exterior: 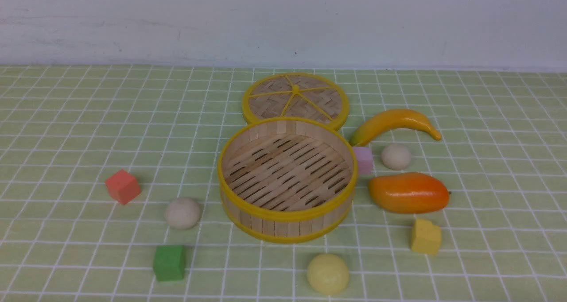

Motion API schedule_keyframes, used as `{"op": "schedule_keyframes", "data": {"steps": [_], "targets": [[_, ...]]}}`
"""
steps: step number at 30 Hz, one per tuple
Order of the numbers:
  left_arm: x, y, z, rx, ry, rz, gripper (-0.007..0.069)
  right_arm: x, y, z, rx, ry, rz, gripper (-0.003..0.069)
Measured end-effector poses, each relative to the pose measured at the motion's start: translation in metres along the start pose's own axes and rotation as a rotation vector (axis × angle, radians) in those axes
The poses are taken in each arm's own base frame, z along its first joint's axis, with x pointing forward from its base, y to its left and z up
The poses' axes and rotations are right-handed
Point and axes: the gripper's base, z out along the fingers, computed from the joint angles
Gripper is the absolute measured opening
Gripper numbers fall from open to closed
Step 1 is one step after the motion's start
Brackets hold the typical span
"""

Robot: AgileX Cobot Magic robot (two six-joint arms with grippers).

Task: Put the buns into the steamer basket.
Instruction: Use the right arm to grab a steamed stuffed bun

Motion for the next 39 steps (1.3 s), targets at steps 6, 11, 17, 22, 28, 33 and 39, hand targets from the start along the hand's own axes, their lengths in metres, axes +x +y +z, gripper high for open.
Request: {"op": "schedule_keyframes", "data": {"steps": [6, 11, 17, 22, 28, 33, 39], "targets": [[0.0000, 0.0000, 0.0000, 0.000, 0.000, 0.000, 0.0238, 0.0000, 0.0000, 0.0000, 0.000, 0.000, 0.000, 0.0239], [0.0000, 0.0000, 0.0000, 0.000, 0.000, 0.000, 0.0238, 0.0000, 0.0000, 0.0000, 0.000, 0.000, 0.000, 0.0239], [0.0000, 0.0000, 0.0000, 0.000, 0.000, 0.000, 0.0238, 0.0000, 0.0000, 0.0000, 0.000, 0.000, 0.000, 0.0239], [0.0000, 0.0000, 0.0000, 0.000, 0.000, 0.000, 0.0238, 0.0000, 0.0000, 0.0000, 0.000, 0.000, 0.000, 0.0239], [0.0000, 0.0000, 0.0000, 0.000, 0.000, 0.000, 0.0238, 0.0000, 0.0000, 0.0000, 0.000, 0.000, 0.000, 0.0239], [0.0000, 0.0000, 0.0000, 0.000, 0.000, 0.000, 0.0238, 0.0000, 0.0000, 0.0000, 0.000, 0.000, -0.001, 0.0239], [0.0000, 0.0000, 0.0000, 0.000, 0.000, 0.000, 0.0238, -0.0009, -0.0004, 0.0001, 0.004, -0.012, -0.019, 0.0239]]}}
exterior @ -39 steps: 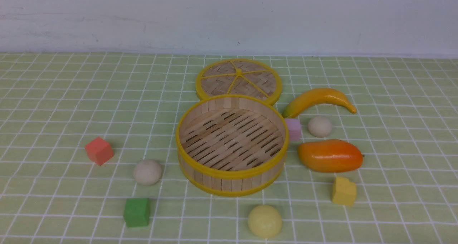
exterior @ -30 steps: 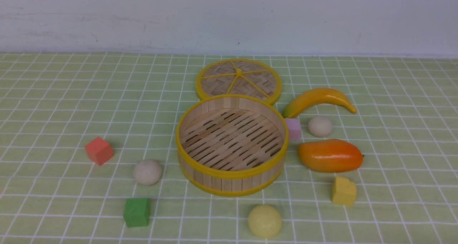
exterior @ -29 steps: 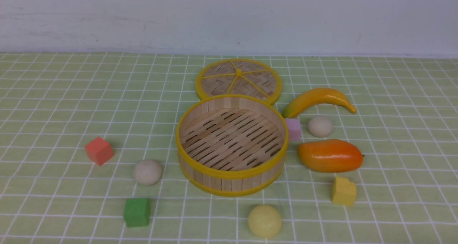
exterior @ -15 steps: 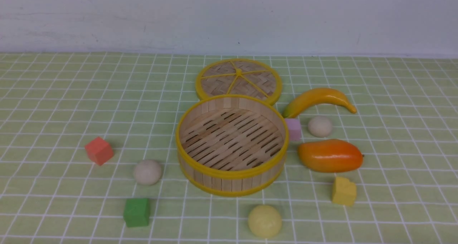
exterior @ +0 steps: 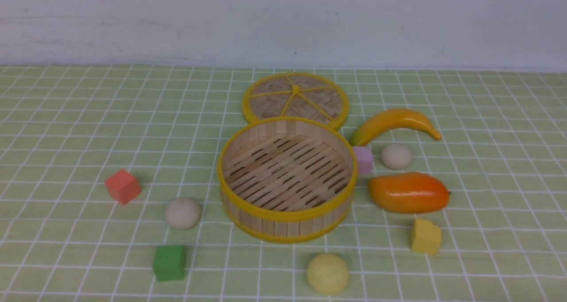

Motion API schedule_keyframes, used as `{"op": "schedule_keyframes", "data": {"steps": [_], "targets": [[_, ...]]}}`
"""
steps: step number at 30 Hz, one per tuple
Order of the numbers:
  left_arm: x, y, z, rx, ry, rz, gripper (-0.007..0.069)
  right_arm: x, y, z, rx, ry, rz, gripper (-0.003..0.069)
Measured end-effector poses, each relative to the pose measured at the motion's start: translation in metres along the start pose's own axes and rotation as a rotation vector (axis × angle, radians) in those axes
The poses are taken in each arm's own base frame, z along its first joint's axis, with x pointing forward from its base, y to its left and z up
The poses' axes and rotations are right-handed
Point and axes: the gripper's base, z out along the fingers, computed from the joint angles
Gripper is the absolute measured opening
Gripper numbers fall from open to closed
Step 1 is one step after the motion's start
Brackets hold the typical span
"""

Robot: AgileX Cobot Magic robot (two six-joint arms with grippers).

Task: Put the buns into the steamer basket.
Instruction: Use the right arm to grab a steamed stuffed bun

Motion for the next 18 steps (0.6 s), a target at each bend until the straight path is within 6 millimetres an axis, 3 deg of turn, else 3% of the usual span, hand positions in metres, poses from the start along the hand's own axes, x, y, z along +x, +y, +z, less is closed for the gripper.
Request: {"op": "schedule_keyframes", "data": {"steps": [7, 12, 18], "targets": [[0.000, 0.000, 0.000, 0.000, 0.000, 0.001, 0.0238, -0.009, 0.004, 0.000, -0.041, -0.126, -0.010, 0.0239], [-0.001, 0.000, 0.000, 0.000, -0.011, 0.007, 0.0238, -0.027, 0.010, -0.004, -0.107, -0.326, -0.012, 0.0239], [-0.015, -0.006, -0.001, 0.074, -0.167, -0.096, 0.0238, -0.046, 0.016, -0.014, -0.183, -0.559, -0.023, 0.0239]]}}
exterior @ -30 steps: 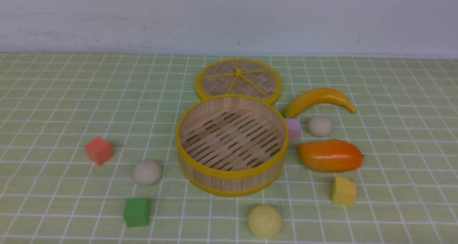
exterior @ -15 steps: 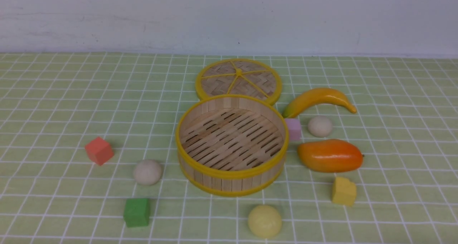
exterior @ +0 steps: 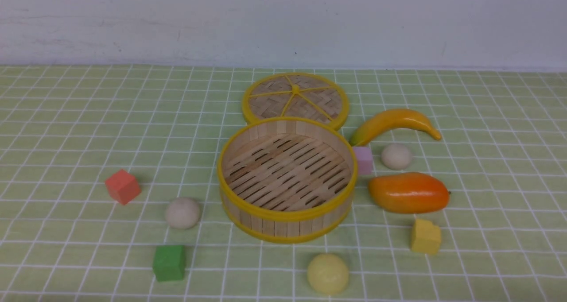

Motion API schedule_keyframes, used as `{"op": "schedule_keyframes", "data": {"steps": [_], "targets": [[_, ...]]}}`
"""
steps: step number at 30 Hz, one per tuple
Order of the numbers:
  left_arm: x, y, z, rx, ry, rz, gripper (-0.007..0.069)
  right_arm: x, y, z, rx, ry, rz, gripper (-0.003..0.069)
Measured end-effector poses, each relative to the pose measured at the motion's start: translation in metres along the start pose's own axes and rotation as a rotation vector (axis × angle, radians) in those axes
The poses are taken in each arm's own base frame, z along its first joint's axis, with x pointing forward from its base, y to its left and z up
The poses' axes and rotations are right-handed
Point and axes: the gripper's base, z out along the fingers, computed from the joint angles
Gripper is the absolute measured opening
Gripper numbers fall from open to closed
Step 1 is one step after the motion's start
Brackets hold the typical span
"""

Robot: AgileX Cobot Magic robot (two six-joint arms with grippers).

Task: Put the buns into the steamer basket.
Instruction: Use the right arm to grab a steamed stuffed bun

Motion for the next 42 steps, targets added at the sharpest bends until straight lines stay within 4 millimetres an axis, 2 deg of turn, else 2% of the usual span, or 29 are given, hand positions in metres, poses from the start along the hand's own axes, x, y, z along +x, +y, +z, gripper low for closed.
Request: {"op": "schedule_keyframes", "data": {"steps": [1, 5, 10, 16, 18, 19, 21, 22, 24, 26, 28, 31, 34, 35, 36, 39, 41, 42], "targets": [[0.000, 0.000, 0.000, 0.000, 0.000, 0.000, 0.0238, -0.002, 0.001, 0.000, -0.008, -0.023, 0.001, 0.0239], [-0.017, -0.005, -0.002, 0.060, -0.182, -0.109, 0.0238, -0.014, 0.005, -0.001, -0.053, -0.155, 0.020, 0.0239], [-0.041, -0.007, -0.010, 0.129, -0.464, -0.183, 0.0238, -0.028, 0.003, -0.003, -0.066, -0.267, 0.223, 0.0239], [-0.076, -0.022, -0.027, 0.195, -0.635, -0.186, 0.0238, -0.079, -0.010, 0.009, 0.017, -0.305, 0.534, 0.0239], [-0.100, -0.034, -0.038, 0.220, -0.680, -0.159, 0.0238, -0.100, -0.014, 0.024, 0.049, -0.250, 0.609, 0.0239], [-0.114, -0.042, -0.041, 0.226, -0.681, -0.146, 0.0238, -0.118, -0.015, 0.034, 0.056, -0.233, 0.617, 0.0239], [-0.133, -0.053, -0.042, 0.229, -0.650, -0.142, 0.0238, -0.135, -0.015, 0.052, 0.064, -0.175, 0.596, 0.0239], [-0.135, -0.054, -0.042, 0.229, -0.645, -0.141, 0.0238, -0.141, -0.016, 0.056, 0.063, -0.172, 0.586, 0.0239], [-0.162, -0.071, -0.038, 0.229, -0.566, -0.149, 0.0238, -0.169, -0.015, 0.079, 0.059, -0.100, 0.519, 0.0239], [-0.175, -0.079, -0.034, 0.227, -0.512, -0.151, 0.0238, -0.174, -0.015, 0.092, 0.061, -0.041, 0.498, 0.0239], [-0.189, -0.091, -0.024, 0.212, -0.379, -0.146, 0.0238, -0.185, -0.015, 0.118, 0.064, 0.086, 0.456, 0.0239], [-0.190, -0.098, -0.002, 0.165, -0.156, -0.134, 0.0238, -0.169, -0.016, 0.147, 0.086, 0.252, 0.401, 0.0239], [-0.179, -0.095, 0.022, 0.104, 0.025, -0.125, 0.0238, -0.140, -0.019, 0.170, 0.112, 0.410, 0.306, 0.0239], [-0.178, -0.095, 0.024, 0.098, 0.043, -0.123, 0.0238, -0.139, -0.019, 0.170, 0.113, 0.413, 0.299, 0.0239], [-0.171, -0.092, 0.036, 0.064, 0.119, -0.109, 0.0238, -0.124, -0.020, 0.181, 0.121, 0.475, 0.264, 0.0239], [-0.163, -0.088, 0.056, 0.019, 0.206, -0.106, 0.0238, -0.097, -0.021, 0.201, 0.129, 0.579, 0.258, 0.0239], [-0.161, -0.086, 0.062, 0.007, 0.231, -0.108, 0.0238, -0.087, -0.020, 0.207, 0.129, 0.617, 0.260, 0.0239], [-0.157, -0.084, 0.070, -0.009, 0.269, -0.112, 0.0238, -0.071, -0.018, 0.218, 0.127, 0.690, 0.260, 0.0239]]}}
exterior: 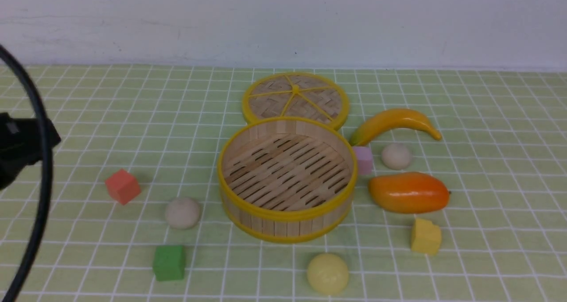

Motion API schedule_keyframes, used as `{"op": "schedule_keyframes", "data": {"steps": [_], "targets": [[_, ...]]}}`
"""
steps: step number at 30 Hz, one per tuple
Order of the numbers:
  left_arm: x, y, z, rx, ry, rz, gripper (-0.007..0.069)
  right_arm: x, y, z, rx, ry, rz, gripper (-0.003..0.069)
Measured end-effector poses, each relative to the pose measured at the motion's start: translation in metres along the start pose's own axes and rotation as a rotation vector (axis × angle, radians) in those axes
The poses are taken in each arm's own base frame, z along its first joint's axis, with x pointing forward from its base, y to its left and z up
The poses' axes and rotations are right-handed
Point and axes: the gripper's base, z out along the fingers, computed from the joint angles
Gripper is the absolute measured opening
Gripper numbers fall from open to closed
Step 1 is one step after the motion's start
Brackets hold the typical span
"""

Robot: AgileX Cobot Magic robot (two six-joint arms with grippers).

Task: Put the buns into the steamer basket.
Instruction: Use the right arm to grab a steamed stuffed bun

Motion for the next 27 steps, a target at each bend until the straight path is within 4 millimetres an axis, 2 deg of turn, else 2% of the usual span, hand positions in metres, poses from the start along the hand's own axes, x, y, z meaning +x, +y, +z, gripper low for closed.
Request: {"op": "schedule_keyframes", "data": {"steps": [3, 5, 8, 9, 10, 11, 14, 15, 16, 17, 22, 27], "targets": [[0.006, 0.005, 0.017, -0.042, 0.098, -0.012, 0.0238, 0.009, 0.009, 0.039, 0.010, 0.187, -0.027, 0.0239], [0.009, 0.007, 0.022, -0.058, 0.138, -0.016, 0.0238, 0.009, 0.014, 0.049, 0.010, 0.246, -0.050, 0.0239], [0.016, 0.012, 0.034, -0.096, 0.232, -0.026, 0.0238, 0.005, 0.037, 0.082, -0.006, 0.425, -0.139, 0.0239], [0.019, 0.014, 0.039, -0.109, 0.265, -0.030, 0.0238, 0.000, 0.049, 0.094, -0.022, 0.452, -0.171, 0.0239], [0.019, 0.014, 0.039, -0.109, 0.265, -0.030, 0.0238, 0.000, 0.050, 0.096, -0.024, 0.457, -0.175, 0.0239], [0.021, 0.016, 0.044, -0.123, 0.294, -0.034, 0.0238, 0.000, 0.062, 0.111, -0.038, 0.490, -0.206, 0.0239], [0.024, 0.019, 0.053, -0.142, 0.329, -0.040, 0.0238, 0.004, 0.082, 0.143, -0.061, 0.536, -0.241, 0.0239], [0.025, 0.020, 0.056, -0.149, 0.340, -0.043, 0.0238, 0.010, 0.090, 0.159, -0.068, 0.557, -0.251, 0.0239], [0.025, 0.021, 0.057, -0.151, 0.345, -0.044, 0.0238, 0.009, 0.092, 0.161, -0.073, 0.551, -0.253, 0.0239], [0.027, 0.022, 0.059, -0.157, 0.361, -0.047, 0.0238, 0.013, 0.099, 0.173, -0.079, 0.560, -0.258, 0.0239], [0.034, 0.022, 0.060, -0.163, 0.448, -0.086, 0.0238, 0.030, 0.107, 0.216, -0.071, 0.600, -0.229, 0.0241], [0.035, 0.021, 0.059, -0.160, 0.456, -0.094, 0.0238, 0.048, 0.107, 0.238, -0.063, 0.636, -0.217, 0.0241]]}}
